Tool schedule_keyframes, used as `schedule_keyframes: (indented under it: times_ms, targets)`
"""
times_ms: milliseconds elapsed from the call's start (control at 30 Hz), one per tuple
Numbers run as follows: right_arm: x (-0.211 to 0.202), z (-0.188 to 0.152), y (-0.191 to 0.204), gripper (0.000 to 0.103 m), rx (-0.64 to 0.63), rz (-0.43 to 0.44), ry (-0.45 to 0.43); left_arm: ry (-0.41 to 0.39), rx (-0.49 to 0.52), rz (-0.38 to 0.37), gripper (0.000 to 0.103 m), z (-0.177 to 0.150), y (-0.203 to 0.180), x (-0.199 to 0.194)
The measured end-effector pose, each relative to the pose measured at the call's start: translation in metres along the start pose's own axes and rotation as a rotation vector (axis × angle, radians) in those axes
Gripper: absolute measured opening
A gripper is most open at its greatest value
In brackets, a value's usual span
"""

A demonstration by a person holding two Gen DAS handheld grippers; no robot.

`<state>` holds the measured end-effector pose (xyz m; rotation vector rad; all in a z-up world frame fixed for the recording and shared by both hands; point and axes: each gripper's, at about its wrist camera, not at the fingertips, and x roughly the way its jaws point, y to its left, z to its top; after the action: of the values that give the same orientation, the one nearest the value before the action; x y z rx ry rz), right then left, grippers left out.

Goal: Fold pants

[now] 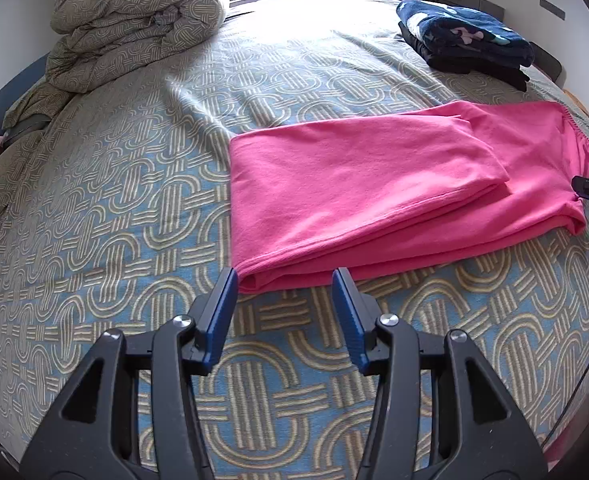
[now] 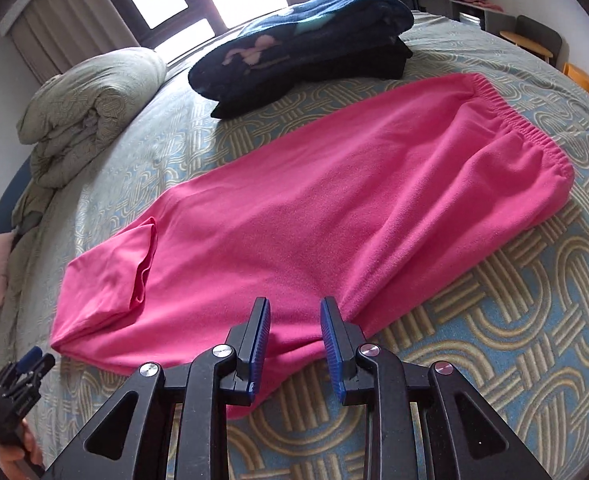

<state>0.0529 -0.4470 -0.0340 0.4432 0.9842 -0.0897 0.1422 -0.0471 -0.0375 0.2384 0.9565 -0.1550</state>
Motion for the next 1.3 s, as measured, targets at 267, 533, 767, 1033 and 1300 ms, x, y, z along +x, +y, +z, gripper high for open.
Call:
schedule_keyframes:
  times_ms: [267,533,767,1033,1300]
  targets:
    - [-0.028,-0.010,-0.058,0.026,0.100,-0.066,-0.042,0.003,0.073,-0.059,0.056,0.028,-0.052,0.007]
    - [-0.042,0.007,-0.155,0.064,0.460,0.125,-0.151,-0.040,0.242,-0.140,0.057,0.063,-0.137,0.010]
    - [-0.023,0.043,-0.188,0.067,0.555,0.195,-0.186,-0.031,0.301,-0.154,0.057,0.077,-0.169,0.019]
    - [-0.012,0.072,-0.168,0.007,0.453,0.056,-0.235,0.066,0.108,-0.256,0.058,0.083,-0.131,0.042]
    - [-0.055,0.096,0.005,0.007,-0.063,0.077,-0.398,0.044,-0.190,-0.304,0.059,0.081,-0.034,0.040]
